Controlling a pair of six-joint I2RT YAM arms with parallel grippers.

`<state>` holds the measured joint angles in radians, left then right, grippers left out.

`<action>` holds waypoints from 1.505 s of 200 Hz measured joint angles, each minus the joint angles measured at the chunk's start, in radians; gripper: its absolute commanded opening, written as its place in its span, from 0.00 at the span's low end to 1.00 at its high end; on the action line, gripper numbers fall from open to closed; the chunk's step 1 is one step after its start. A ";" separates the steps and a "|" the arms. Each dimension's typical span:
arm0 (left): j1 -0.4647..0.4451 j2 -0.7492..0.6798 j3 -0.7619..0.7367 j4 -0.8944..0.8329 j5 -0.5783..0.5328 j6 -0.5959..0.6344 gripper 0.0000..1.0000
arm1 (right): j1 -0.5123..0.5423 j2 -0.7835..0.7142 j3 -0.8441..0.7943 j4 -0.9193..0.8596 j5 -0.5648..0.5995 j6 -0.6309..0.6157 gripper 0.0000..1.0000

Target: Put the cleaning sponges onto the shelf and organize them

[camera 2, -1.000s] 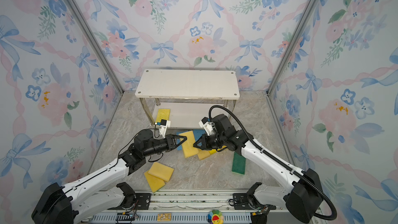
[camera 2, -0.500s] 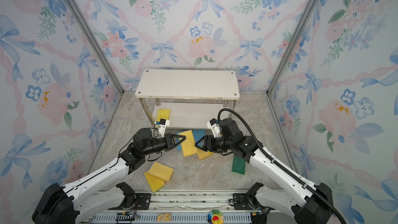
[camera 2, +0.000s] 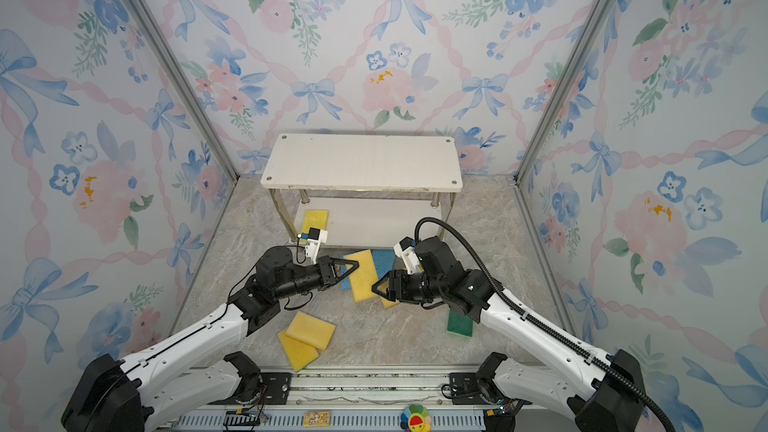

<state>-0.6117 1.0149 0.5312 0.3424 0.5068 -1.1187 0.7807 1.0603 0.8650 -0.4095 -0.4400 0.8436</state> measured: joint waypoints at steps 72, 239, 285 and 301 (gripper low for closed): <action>0.004 -0.022 0.000 0.000 -0.001 -0.001 0.02 | 0.021 0.000 -0.004 0.043 0.000 0.027 0.41; 0.006 -0.031 0.001 -0.013 -0.003 0.002 0.39 | 0.047 -0.023 -0.026 0.064 0.031 0.056 0.03; 0.087 -0.120 0.038 -0.204 -0.034 0.112 0.81 | 0.044 -0.001 -0.033 0.084 0.098 0.089 0.00; 0.138 -0.177 0.062 -0.291 -0.069 0.153 0.89 | 0.043 0.040 -0.034 0.117 0.126 0.115 0.00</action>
<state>-0.4740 0.8375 0.5930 0.0509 0.4374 -0.9653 0.8238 1.1007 0.8314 -0.2928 -0.3145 0.9585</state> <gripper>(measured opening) 0.843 0.046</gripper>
